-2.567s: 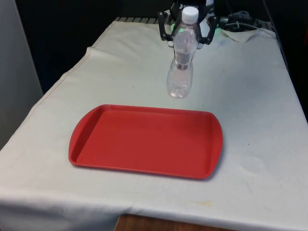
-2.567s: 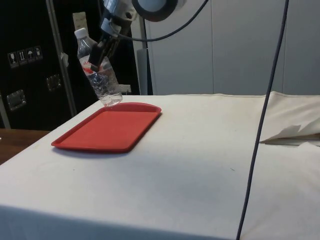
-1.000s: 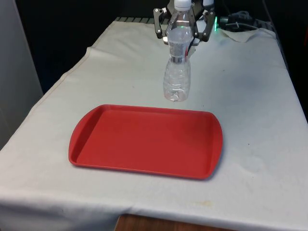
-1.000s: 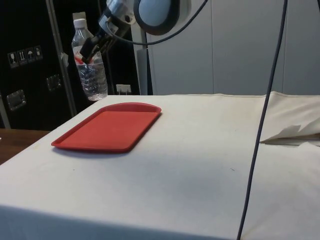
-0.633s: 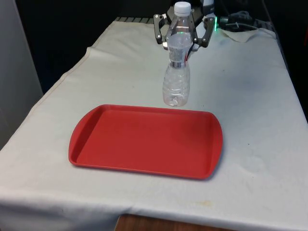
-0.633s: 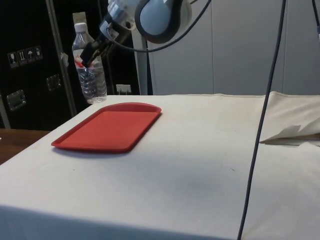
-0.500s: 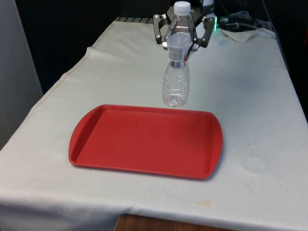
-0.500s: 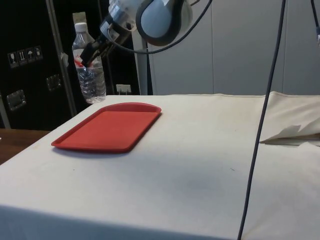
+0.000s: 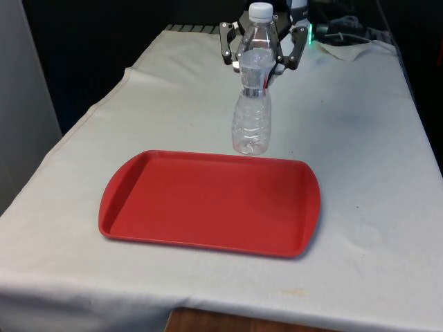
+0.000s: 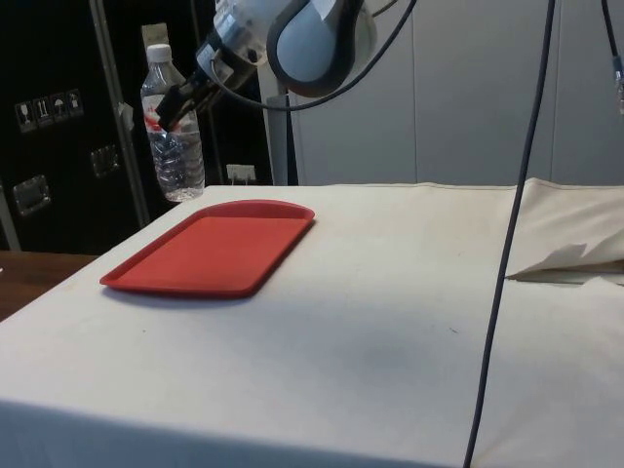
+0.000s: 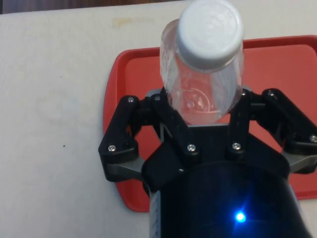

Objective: Place the bottle upright on the tray.

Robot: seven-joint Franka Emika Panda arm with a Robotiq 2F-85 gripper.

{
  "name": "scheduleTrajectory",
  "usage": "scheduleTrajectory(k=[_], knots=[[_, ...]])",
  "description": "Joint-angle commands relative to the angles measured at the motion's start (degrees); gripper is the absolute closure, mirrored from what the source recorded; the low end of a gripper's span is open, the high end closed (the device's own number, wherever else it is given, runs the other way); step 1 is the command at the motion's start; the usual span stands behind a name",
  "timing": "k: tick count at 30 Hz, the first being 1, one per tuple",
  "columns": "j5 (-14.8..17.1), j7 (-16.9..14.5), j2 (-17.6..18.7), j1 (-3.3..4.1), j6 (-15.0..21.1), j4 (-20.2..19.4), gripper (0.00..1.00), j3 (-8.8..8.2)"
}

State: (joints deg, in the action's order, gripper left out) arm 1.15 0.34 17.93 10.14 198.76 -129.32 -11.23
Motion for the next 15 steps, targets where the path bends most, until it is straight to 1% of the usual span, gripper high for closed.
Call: scheduleTrajectory(k=[1, 5, 6, 7, 11, 12, 14, 15], knots=[[-0.1, 0.1, 0.0, -0.06, 0.2, -0.1, 0.65, 0.11], [-0.2, 0.9, 0.3, -0.52, 0.9, -0.3, 0.65, 0.52], [0.0, 0.3, 0.2, -0.06, 0.1, 0.0, 0.65, -0.11], [-0.2, 1.1, 0.3, -0.63, 1.2, -0.4, 0.65, 0.57], [-0.5, 2.2, 0.7, -0.92, 2.5, -1.0, 0.65, 0.63], [-0.6, 2.8, 1.0, -1.09, 3.4, -1.4, 0.65, 0.63], [-0.7, 3.3, 1.3, -1.2, 4.2, -1.6, 0.65, 0.63], [0.0, 2.3, 1.3, -0.4, 3.3, -1.5, 0.65, -0.63]])
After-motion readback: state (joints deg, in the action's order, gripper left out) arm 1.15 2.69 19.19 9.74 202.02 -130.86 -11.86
